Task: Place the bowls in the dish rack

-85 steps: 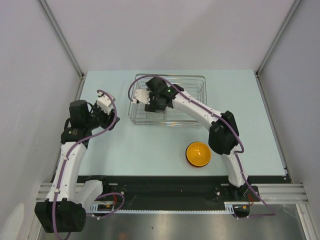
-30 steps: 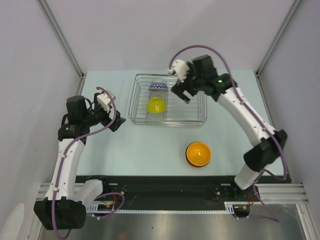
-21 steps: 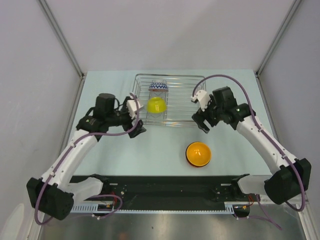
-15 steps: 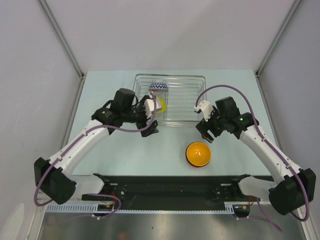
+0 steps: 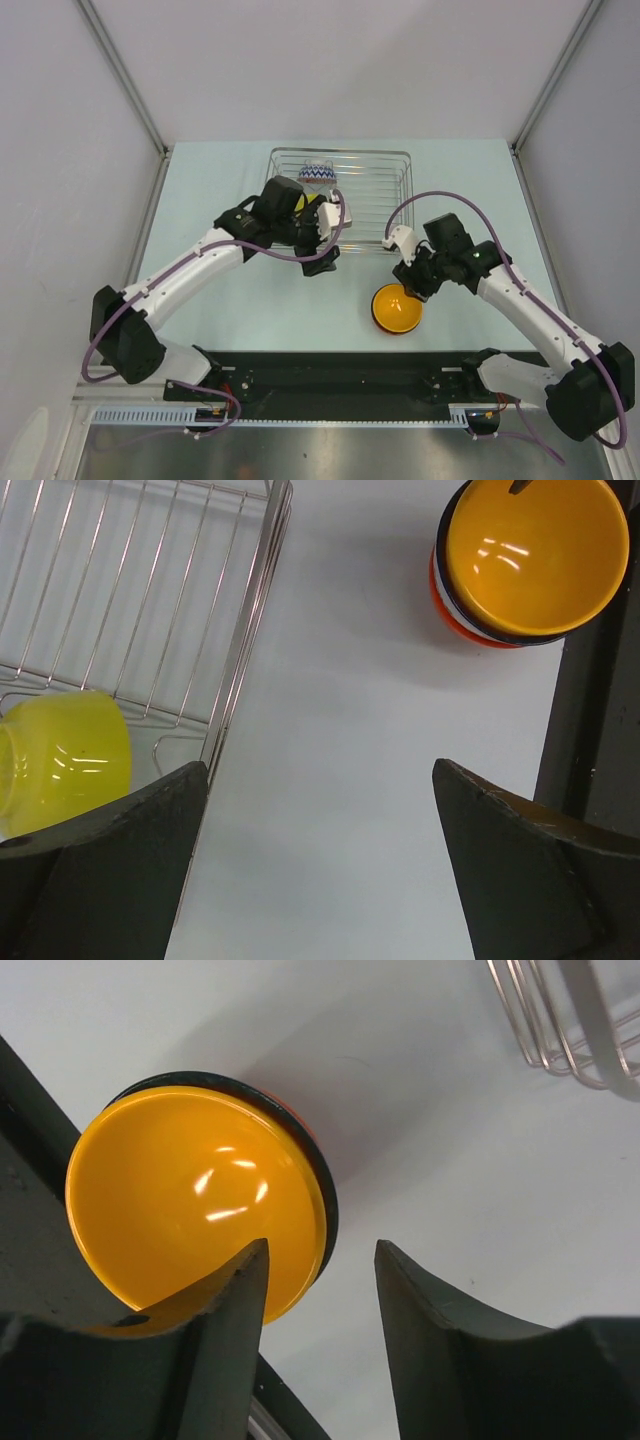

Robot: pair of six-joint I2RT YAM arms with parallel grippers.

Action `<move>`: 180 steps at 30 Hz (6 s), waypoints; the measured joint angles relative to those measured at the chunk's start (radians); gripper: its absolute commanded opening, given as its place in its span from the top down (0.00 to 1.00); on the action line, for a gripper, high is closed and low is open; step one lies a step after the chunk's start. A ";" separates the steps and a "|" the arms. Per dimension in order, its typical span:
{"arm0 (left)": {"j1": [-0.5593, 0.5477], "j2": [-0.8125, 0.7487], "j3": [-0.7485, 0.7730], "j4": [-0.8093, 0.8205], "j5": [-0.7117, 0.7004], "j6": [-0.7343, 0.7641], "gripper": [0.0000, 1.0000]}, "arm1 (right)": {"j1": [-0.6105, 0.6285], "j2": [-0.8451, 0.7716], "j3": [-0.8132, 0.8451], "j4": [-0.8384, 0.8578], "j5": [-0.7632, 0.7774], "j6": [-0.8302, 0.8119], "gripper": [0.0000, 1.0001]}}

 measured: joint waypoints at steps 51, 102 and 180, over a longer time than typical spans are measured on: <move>-0.010 0.132 0.202 -0.055 0.016 -0.072 0.00 | 0.069 0.081 0.277 -0.045 0.133 -0.001 1.00; -0.039 0.304 0.309 0.128 -0.207 -0.368 0.83 | -0.056 0.233 0.390 0.238 0.137 0.329 1.00; 0.079 0.163 0.261 0.217 0.140 -0.336 1.00 | -0.356 0.362 0.274 0.725 -1.130 1.085 0.00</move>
